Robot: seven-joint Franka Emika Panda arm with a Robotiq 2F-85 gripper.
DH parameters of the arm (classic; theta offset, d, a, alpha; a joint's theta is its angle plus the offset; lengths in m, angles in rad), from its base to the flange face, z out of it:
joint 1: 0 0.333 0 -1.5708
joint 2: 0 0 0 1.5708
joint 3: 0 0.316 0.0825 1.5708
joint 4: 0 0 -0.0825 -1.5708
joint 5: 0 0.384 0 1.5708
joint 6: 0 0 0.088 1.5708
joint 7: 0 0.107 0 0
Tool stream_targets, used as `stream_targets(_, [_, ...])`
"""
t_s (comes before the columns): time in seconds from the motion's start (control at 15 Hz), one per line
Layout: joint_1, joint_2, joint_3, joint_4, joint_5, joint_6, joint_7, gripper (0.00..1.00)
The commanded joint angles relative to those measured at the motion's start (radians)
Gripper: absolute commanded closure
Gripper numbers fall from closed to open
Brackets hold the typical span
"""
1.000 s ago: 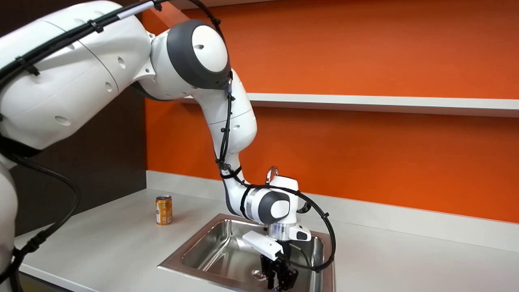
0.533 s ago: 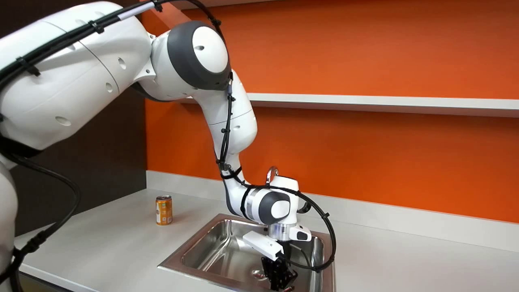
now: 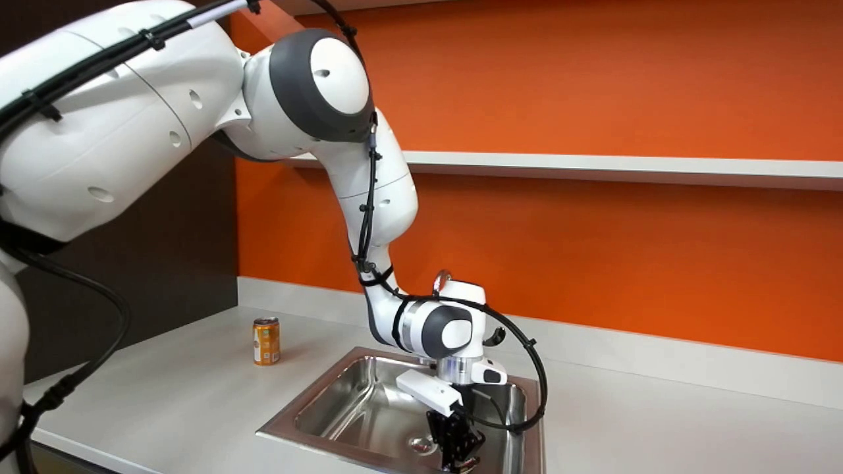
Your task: Take the brown packet out of the sink and place it on the left side of the countertop.
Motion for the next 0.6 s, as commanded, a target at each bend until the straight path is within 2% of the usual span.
stream_targets(0.0, [0.014,-0.091,-0.009,-0.04,-0.035,-0.04,0.028,0.95])
stream_targets(0.53, [0.036,-0.242,-0.01,-0.115,-0.075,-0.091,0.028,0.95])
